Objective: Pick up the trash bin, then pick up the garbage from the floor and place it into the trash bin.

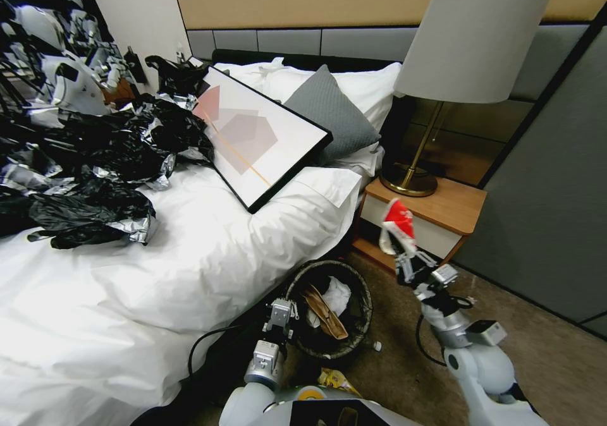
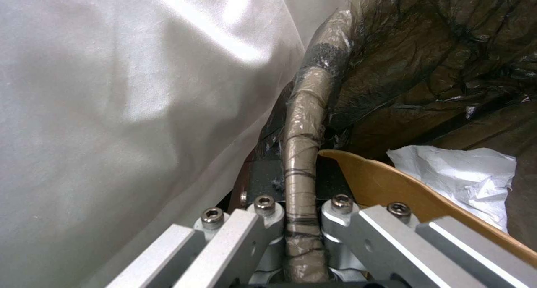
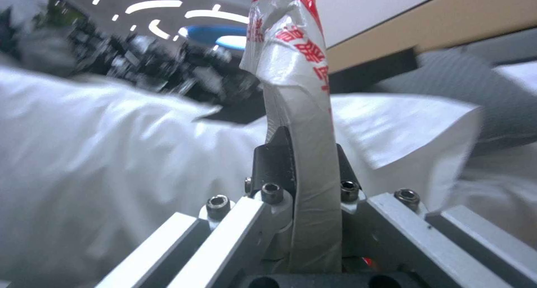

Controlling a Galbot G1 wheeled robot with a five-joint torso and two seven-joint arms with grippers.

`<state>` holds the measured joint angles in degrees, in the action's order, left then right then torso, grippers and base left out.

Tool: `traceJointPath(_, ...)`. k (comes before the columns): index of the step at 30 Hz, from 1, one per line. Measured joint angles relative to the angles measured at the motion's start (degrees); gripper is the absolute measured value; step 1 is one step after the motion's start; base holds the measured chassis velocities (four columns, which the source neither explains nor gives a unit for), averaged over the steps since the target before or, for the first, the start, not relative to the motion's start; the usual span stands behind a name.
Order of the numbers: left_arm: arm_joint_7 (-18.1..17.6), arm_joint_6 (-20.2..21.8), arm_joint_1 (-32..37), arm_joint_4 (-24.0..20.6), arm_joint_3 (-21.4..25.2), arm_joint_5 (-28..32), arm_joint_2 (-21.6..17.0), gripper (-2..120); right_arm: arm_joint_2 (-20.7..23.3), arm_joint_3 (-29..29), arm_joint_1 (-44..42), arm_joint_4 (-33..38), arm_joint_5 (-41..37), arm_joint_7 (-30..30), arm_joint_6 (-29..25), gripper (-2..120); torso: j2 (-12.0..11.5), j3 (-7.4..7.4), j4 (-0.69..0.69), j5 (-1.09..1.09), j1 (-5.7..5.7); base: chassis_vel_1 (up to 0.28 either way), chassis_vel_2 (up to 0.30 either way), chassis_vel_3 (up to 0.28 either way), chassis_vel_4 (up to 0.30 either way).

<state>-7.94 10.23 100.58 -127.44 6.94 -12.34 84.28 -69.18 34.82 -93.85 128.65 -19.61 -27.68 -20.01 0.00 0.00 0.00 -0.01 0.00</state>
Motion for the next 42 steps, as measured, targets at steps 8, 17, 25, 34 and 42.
traceJointPath(8, 0.1, 0.0, 0.0, 0.0, 0.0, -0.4, 0.0, 0, 2.7, -11.7, -0.8, -2.1, 10.8, 3.8, 1.4, 0, 0.0, 0.0, -0.01, 0.01, 0.0, 0.0, 0.0, 0.0, 0.0)
traceJointPath(17, 0.2, 0.1, 0.0, 0.3, 0.0, -0.6, -0.1, 0, 1.9, -14.3, -1.0, -7.1, 13.4, 4.0, 0.0, 0, 0.0, 0.0, -0.01, 0.01, 0.0, 0.0, 0.0, 0.0, 0.0)
traceJointPath(25, 0.3, 0.1, -0.1, 0.5, -0.2, -0.7, -0.2, 0, 0.9, -14.4, -0.5, -10.3, 14.3, 4.3, -0.9, 0, 0.0, 0.0, -0.01, 0.0, 0.0, 0.0, 0.0, 0.0, 0.0)
traceJointPath(34, 0.3, 0.1, 0.2, 0.4, -0.2, -0.8, -0.2, 0, 0.3, -12.6, -1.4, -11.9, 14.7, 4.3, -2.3, 8, 0.0, 0.0, -0.01, 0.0, 0.0, 0.0, 0.0, 0.0, 0.0)
traceJointPath(42, 0.3, 0.1, 0.9, 0.2, -0.2, -0.8, -0.1, 0, 0.3, -12.2, -1.4, -12.1, 14.4, 3.8, -2.7, 36, 0.0, 0.0, 0.0, 0.01, 0.0, 0.0, 0.0, 0.0, 0.0)
